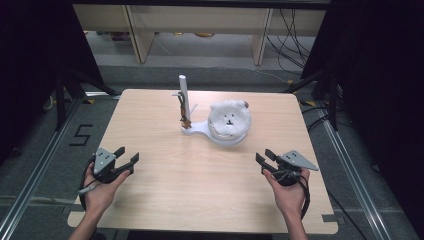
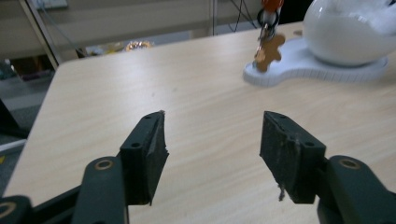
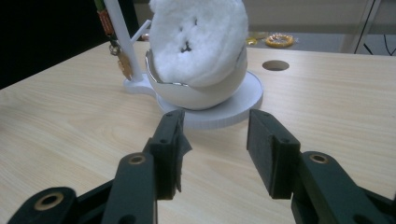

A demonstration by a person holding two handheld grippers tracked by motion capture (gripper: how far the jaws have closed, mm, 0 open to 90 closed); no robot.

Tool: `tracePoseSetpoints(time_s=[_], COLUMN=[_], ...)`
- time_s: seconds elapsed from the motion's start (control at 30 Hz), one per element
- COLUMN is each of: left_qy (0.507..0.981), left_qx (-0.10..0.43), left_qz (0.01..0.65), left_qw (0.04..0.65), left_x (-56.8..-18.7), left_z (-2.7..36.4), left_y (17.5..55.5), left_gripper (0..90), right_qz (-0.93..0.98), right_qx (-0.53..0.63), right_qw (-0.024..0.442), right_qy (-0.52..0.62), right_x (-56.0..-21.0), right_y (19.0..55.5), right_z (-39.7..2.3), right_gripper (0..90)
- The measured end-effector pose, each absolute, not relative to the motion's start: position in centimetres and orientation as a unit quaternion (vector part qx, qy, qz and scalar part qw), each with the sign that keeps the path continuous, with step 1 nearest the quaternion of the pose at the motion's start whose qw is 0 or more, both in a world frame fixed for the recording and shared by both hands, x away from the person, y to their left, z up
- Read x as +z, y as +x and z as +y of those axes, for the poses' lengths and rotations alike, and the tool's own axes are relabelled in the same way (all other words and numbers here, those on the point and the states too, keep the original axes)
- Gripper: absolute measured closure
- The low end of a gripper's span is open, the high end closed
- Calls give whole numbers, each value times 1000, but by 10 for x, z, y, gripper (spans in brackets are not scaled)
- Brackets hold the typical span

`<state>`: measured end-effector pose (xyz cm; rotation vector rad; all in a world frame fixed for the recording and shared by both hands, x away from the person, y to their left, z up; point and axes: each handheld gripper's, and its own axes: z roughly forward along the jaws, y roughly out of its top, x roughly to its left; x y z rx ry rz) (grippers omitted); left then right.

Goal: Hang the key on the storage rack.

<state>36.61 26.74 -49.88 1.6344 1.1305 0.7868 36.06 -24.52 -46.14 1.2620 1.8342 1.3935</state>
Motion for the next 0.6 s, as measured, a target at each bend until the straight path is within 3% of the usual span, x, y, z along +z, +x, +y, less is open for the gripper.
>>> tracePoseSetpoints(time_s=[0.6], left_qy=[652], left_qx=[323], left_qz=[481], left_qw=[489], left_x=[-522], left_z=[275], left_y=[362], left_gripper=[342], right_qz=[680], right_qx=[494], right_qw=[233], right_qy=[489], right_x=[-487], right_y=[361], right_z=[-253], right_gripper=[554])
